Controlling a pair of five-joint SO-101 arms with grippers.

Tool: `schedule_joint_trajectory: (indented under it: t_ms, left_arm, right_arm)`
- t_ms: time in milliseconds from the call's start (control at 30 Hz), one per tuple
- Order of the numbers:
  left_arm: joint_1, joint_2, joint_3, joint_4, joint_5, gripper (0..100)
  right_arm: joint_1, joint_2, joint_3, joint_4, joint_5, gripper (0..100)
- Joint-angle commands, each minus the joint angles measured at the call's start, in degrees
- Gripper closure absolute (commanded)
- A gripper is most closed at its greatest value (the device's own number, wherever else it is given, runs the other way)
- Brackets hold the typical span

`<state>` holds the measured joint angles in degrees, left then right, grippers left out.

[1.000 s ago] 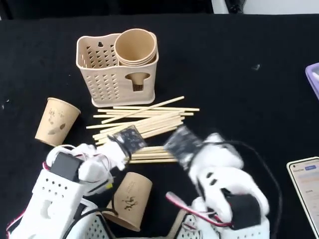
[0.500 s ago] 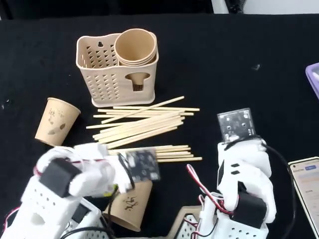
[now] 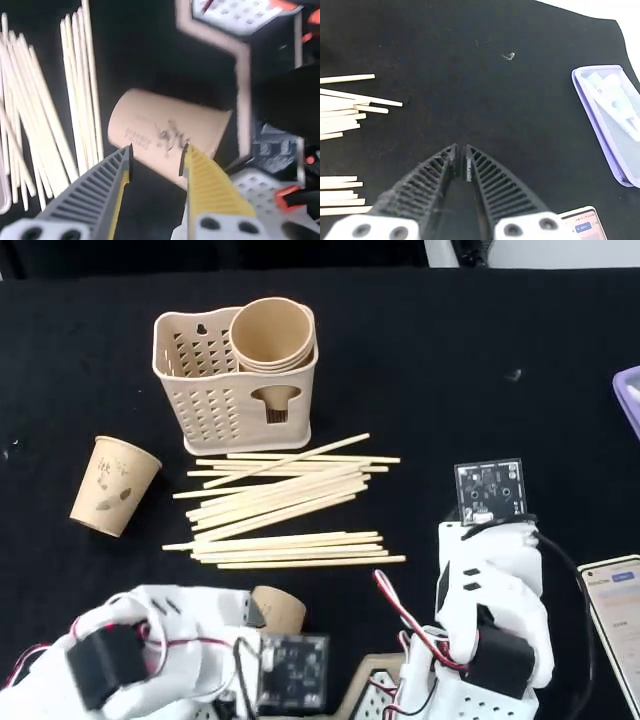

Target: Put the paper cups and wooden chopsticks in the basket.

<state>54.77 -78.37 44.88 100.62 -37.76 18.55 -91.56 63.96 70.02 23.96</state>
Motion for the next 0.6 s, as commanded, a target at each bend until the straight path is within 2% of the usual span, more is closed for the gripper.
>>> schedule_joint_trajectory:
  t_ms: [0, 200, 433, 567]
  left_arm:
    - [1.27, -2.02, -0.13, 0.09, 1.14, 82]
    - [-2.68, -2.02, 4.97, 0.0, -4.66, 82]
    - [2.77, -2.02, 7.78, -1.23, -5.1, 81]
    - [5.14, -2.02, 8.57, -1.58, -4.84, 75]
  right_arm:
    - [0.62, -0.48, -0.13, 0.35, -0.44, 97.5]
    - [0.62, -0.48, -0.13, 0.35, -0.44, 97.5]
    - [0.62, -0.48, -0.22, 0.26, -1.58, 97.5]
    - [0.62, -0.48, -0.31, 0.26, -2.37, 97.5]
